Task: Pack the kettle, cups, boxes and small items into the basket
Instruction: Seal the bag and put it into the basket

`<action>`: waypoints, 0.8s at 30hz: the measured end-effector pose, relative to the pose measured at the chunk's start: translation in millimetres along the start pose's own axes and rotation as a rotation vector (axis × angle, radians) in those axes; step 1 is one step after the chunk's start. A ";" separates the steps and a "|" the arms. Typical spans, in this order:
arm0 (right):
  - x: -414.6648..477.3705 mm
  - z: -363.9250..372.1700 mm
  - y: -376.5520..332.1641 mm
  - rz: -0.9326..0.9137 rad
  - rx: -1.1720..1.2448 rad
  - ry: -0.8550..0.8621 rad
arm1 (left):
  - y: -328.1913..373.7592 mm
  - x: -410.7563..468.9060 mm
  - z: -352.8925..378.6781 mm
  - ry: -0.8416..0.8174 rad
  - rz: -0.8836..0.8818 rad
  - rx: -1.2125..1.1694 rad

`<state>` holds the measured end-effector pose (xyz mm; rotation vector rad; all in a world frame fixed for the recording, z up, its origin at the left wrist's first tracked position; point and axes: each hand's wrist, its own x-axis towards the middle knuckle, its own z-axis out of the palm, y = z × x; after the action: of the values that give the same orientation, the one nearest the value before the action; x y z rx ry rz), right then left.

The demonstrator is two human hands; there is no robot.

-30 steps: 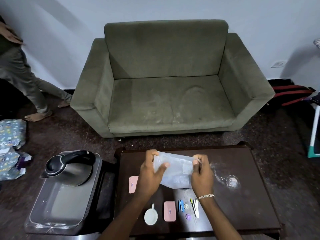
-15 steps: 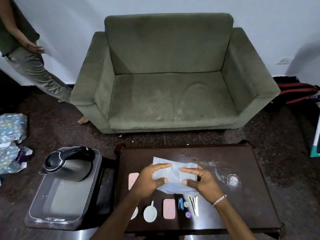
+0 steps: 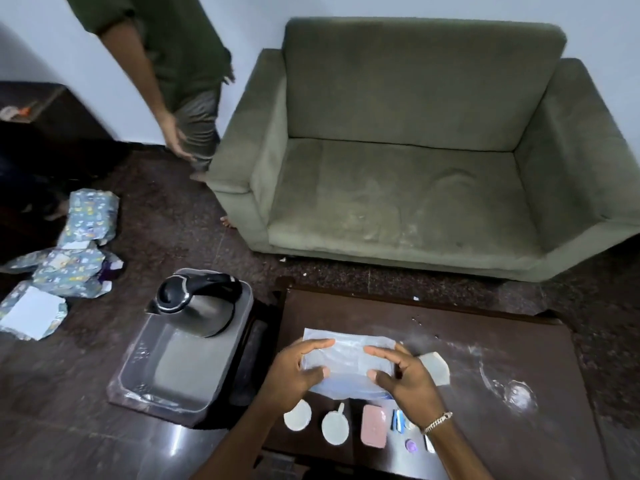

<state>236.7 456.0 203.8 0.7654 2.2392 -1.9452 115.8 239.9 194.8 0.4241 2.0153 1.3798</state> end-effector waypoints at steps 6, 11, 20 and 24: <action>22.6 95.7 -20.3 -0.050 -0.097 -0.126 | -26.5 -29.7 -105.2 0.153 -0.031 0.147; 48.4 203.1 -35.0 -0.061 -0.158 -0.186 | -57.3 -47.2 -201.4 0.276 -0.134 0.237; 86.2 370.0 -22.1 -0.109 -0.666 -0.332 | -157.7 -52.3 -320.6 0.212 -0.311 0.530; 94.5 405.5 -21.8 -0.129 -1.031 -0.375 | -206.2 -43.4 -334.7 0.089 -0.365 0.714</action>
<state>40.0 100.4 110.5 0.0969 2.5657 -0.6260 -57.4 -102.6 98.9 0.2716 2.4716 0.4404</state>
